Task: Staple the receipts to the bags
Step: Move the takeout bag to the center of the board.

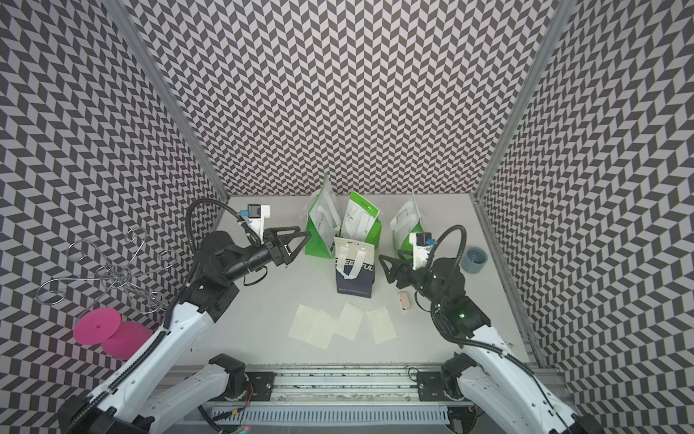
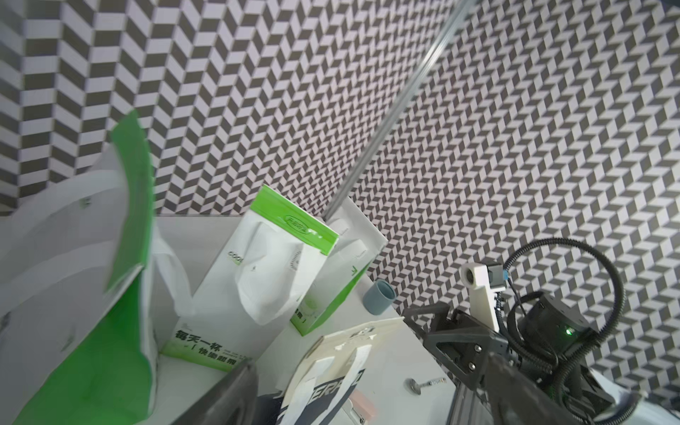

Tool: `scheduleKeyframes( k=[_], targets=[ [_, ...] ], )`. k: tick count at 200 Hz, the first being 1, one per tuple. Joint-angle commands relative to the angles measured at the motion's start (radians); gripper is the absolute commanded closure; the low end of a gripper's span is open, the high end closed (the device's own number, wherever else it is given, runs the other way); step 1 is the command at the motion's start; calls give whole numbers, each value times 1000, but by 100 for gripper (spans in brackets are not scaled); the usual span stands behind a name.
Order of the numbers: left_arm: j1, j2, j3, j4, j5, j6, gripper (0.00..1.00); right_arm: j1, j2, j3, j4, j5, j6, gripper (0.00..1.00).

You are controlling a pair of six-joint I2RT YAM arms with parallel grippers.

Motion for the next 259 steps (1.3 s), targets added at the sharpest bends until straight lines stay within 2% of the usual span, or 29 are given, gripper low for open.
scheduleKeyframes(
  k=[1,50,60,90,146,200,238,259],
  targets=[
    [-54,89,64,-73,18,110,5,15,16,23,56,-64,-61,30],
    [-88,251,173,-77,23,126,9,55,139,80,90,-83,-112,40],
    [-88,264,178,-77,18,126,9,59,167,88,101,-92,-119,45],
    [-89,289,184,-63,51,120,11,63,228,98,145,-102,-128,60],
    [-91,252,155,-86,36,116,14,62,338,144,203,-191,-181,77],
    [-74,98,99,-187,-90,122,14,73,483,214,271,-253,-189,81],
    [-36,-11,50,-215,-110,97,14,95,568,257,308,-253,-193,82],
    [-35,-62,35,-237,-123,89,13,94,591,282,305,-229,-197,78]
  ],
)
